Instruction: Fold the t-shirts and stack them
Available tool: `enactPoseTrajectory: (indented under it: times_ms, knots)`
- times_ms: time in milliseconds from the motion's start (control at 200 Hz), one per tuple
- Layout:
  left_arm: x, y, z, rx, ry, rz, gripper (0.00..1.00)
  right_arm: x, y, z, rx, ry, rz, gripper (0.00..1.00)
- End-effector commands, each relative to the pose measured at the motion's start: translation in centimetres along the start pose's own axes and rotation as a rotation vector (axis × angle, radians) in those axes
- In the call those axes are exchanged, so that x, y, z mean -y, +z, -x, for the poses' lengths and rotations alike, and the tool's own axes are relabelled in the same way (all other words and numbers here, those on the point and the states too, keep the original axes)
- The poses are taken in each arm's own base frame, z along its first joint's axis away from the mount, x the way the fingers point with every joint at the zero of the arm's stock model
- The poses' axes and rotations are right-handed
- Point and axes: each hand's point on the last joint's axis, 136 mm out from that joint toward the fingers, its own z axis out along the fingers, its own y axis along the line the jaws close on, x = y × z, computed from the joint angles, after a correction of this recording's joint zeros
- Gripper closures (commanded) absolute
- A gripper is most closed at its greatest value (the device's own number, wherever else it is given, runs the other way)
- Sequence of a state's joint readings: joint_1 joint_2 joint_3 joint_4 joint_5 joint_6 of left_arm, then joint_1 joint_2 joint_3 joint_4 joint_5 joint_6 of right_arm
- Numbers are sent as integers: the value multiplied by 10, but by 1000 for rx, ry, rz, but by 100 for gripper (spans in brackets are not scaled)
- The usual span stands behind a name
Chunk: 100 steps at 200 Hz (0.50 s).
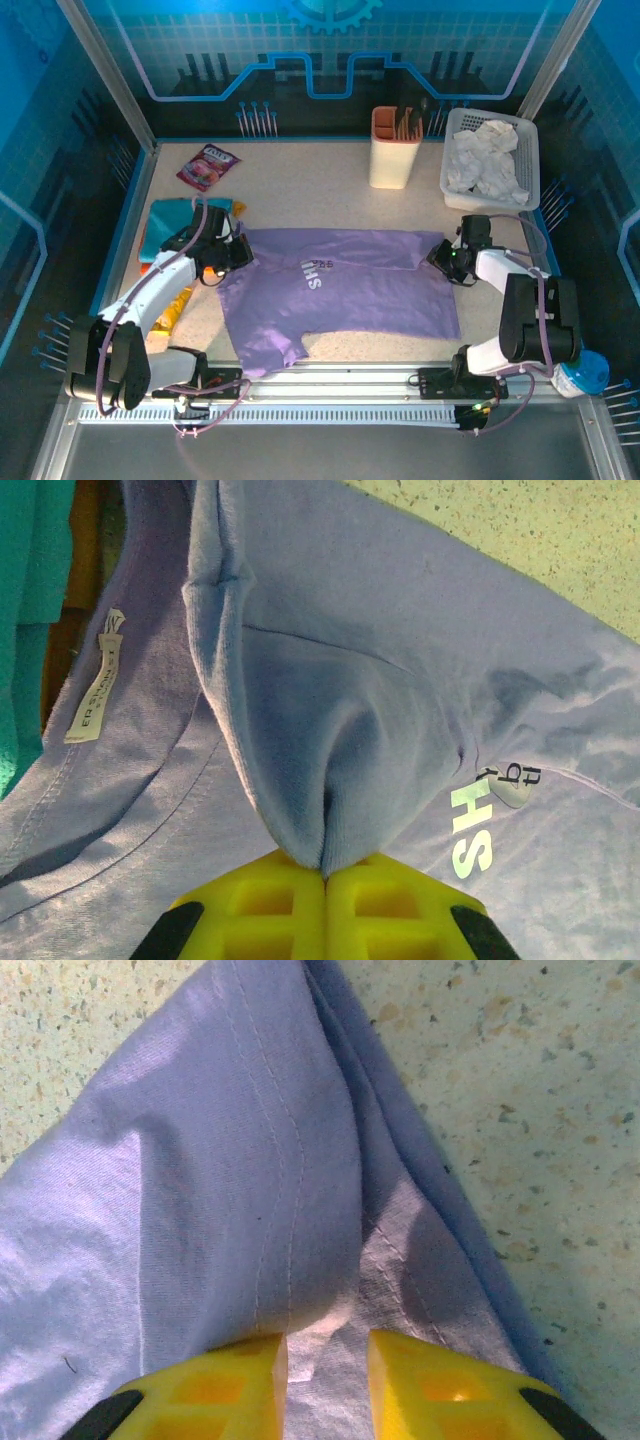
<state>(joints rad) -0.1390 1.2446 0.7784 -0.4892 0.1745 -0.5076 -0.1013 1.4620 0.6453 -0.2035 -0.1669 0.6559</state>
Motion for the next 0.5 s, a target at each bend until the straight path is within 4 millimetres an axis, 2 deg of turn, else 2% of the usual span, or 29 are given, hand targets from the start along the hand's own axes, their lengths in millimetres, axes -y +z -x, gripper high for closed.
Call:
enactPoseTrajectory:
  times_ms: [0,175,495]
  knots:
    - [-4,4,-6,-28,-22,-3,100,-3,0,7,21,17,24,74]
    - [-4,4,-5,-25,-22,-2,100,-5,-3,16,52,4,20,79]
    - [-4,-2,-3,-18,-17,14,100,-13,-13,31,92,-31,11,96]
